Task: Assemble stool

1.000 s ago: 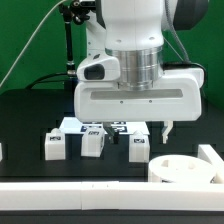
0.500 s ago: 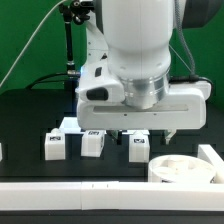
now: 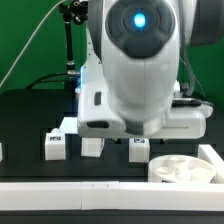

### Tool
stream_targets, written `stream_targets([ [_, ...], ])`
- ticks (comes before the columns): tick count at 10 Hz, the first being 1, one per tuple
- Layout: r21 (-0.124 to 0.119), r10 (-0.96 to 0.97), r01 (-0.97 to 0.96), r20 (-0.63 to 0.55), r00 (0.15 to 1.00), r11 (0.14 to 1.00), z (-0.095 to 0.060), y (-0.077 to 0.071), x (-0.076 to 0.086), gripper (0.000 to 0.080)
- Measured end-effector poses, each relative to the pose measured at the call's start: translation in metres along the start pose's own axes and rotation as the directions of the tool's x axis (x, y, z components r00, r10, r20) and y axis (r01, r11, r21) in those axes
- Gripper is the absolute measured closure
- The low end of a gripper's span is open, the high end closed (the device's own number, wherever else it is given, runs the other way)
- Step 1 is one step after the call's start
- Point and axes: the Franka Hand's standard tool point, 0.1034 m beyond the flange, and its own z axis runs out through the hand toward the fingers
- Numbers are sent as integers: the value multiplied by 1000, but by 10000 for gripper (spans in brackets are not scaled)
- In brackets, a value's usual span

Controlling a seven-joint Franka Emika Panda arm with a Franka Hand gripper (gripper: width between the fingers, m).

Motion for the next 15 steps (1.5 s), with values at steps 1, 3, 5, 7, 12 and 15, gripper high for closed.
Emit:
stream_targets([
  [1, -3, 4, -4, 57, 998, 1000, 0, -1, 2, 151],
  [3, -8, 3, -1, 165, 986, 1000, 7, 0, 4, 151],
  [5, 2, -38, 38, 99, 994, 999, 5, -1, 21, 151],
  [7, 2, -43, 43, 103, 994, 999, 12, 1, 20, 151],
  [12, 2, -55, 55, 96, 994, 998, 12, -1, 21, 463],
  [15, 12, -84, 83, 92, 992, 996, -4, -6, 12, 463],
])
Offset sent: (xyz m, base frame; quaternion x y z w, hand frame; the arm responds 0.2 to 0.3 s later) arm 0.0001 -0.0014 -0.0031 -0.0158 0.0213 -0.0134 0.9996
